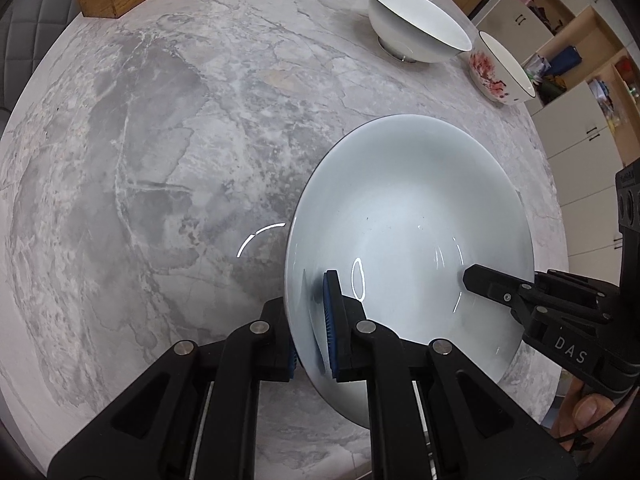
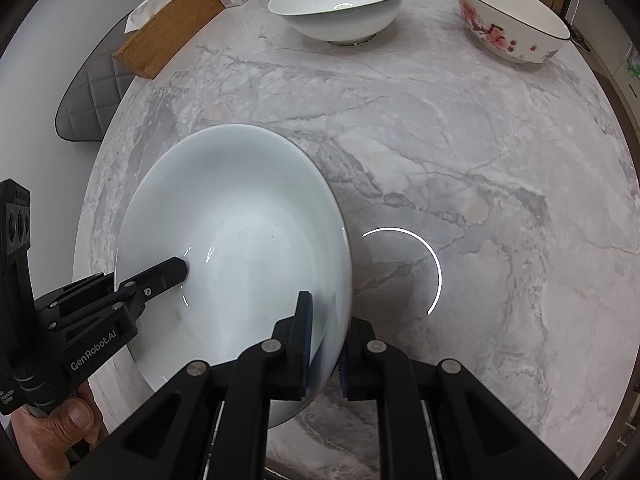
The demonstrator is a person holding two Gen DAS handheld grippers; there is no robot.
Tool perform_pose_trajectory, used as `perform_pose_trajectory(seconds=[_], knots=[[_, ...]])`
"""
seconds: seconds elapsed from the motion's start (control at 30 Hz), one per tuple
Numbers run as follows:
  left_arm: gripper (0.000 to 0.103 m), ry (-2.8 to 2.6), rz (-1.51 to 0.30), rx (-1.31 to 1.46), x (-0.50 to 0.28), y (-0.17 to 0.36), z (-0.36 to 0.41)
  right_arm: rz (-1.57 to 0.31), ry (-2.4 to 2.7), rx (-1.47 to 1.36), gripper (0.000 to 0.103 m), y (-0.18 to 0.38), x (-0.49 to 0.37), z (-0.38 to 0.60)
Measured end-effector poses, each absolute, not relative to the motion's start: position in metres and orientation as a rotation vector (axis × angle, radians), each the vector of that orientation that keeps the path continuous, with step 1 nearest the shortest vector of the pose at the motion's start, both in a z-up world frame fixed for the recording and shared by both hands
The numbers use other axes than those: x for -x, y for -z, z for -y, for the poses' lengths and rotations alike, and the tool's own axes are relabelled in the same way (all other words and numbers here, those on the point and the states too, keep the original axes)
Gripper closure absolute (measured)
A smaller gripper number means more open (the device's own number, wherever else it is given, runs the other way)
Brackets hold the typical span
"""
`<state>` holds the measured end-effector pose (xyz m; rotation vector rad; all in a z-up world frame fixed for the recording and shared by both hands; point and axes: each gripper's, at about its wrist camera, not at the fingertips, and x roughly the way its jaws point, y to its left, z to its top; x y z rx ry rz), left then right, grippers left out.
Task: Organize plates and bowls
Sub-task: 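Lift and carry the white bowl with both grippers to the plate stack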
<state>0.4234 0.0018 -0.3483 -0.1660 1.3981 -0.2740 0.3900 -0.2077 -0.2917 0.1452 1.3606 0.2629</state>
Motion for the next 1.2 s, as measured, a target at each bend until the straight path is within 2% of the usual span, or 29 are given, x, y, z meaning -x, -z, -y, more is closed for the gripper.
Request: perform_pose_trajectory(seconds=[0.13,0.17,0.2,0.23,0.3,0.37,0.43,0.53,0.73,1.0,1.07,1.13,1.2], knots=[[0.092,0.259,-1.392,0.178,-0.425,0.346,-0.004,-1.363,-0.279,-0.17,0.085,0.291,-0.391,0.209],[0.089,0.254,-1.386,0.181,-0.424,0.343,-0.006,-1.352,-0.279,-0.178,0.077,0.288,-0.39,0.21],[0.082,0.248,-1.381,0.189,-0.424,0.339,-0.009,-1.34,-0.281,-0.184,0.069,0.283,-0.389,0.212],[0.077,0.244,-1.374,0.204,-0.423,0.333,-0.013,-1.326,-0.279,-0.187,0.052,0.278,-0.387,0.216],[0.043,0.235,-1.345,0.234,-0.423,0.317,-0.024,-1.287,-0.275,-0.212,0.045,0.264,-0.384,0.227],[0.042,0.239,-1.31,0.261,-0.431,0.3,-0.035,-1.256,-0.272,-0.252,0.045,0.251,-0.385,0.243],[0.042,0.245,-1.289,0.264,-0.452,0.286,-0.04,-1.226,-0.276,-0.314,0.04,0.238,-0.395,0.26],[0.034,0.262,-1.25,0.252,-0.496,0.269,-0.038,-1.168,-0.286,-0.37,0.035,0.217,-0.422,0.28],[0.034,0.305,-1.224,0.175,-0.595,0.26,0.002,-1.151,-0.257,-0.367,0.036,0.204,-0.501,0.284],[0.034,0.339,-1.329,0.124,-0.672,0.31,0.057,-1.23,-0.197,-0.424,0.037,0.232,-0.581,0.276],[0.034,0.337,-1.359,0.104,-0.682,0.324,0.063,-1.273,-0.176,-0.429,0.046,0.245,-0.591,0.272],[0.034,0.336,-1.381,0.095,-0.686,0.337,0.067,-1.296,-0.172,-0.445,0.047,0.255,-0.595,0.271],[0.035,0.341,-1.394,0.089,-0.69,0.348,0.068,-1.305,-0.176,-0.436,0.051,0.263,-0.598,0.27]])
